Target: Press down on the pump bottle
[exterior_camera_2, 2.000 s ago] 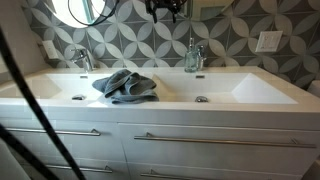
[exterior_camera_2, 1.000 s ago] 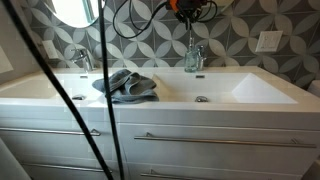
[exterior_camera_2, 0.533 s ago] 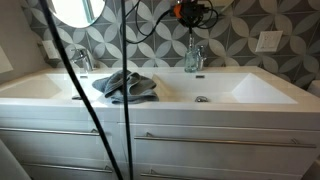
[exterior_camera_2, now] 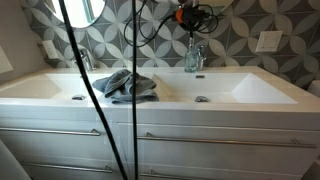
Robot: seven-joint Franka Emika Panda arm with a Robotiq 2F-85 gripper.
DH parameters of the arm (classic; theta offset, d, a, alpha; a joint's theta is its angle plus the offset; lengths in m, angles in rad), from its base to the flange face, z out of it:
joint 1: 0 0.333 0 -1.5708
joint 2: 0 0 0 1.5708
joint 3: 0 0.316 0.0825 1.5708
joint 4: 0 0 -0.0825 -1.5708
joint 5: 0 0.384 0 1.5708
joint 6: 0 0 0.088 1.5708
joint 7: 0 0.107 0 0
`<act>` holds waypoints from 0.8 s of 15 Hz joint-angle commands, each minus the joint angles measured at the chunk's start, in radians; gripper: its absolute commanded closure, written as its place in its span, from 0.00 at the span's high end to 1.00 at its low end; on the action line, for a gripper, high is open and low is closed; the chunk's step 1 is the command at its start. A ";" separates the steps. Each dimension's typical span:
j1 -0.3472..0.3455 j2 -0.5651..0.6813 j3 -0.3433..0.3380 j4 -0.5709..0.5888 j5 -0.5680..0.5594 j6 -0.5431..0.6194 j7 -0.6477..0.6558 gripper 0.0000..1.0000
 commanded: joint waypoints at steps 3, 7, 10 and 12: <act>-0.012 0.029 0.011 0.069 -0.027 -0.061 0.012 0.02; -0.010 0.016 0.007 0.071 -0.028 -0.057 0.022 0.02; -0.007 0.005 0.002 0.074 -0.035 -0.079 0.033 0.02; -0.005 0.006 -0.003 0.080 -0.041 -0.103 0.040 0.02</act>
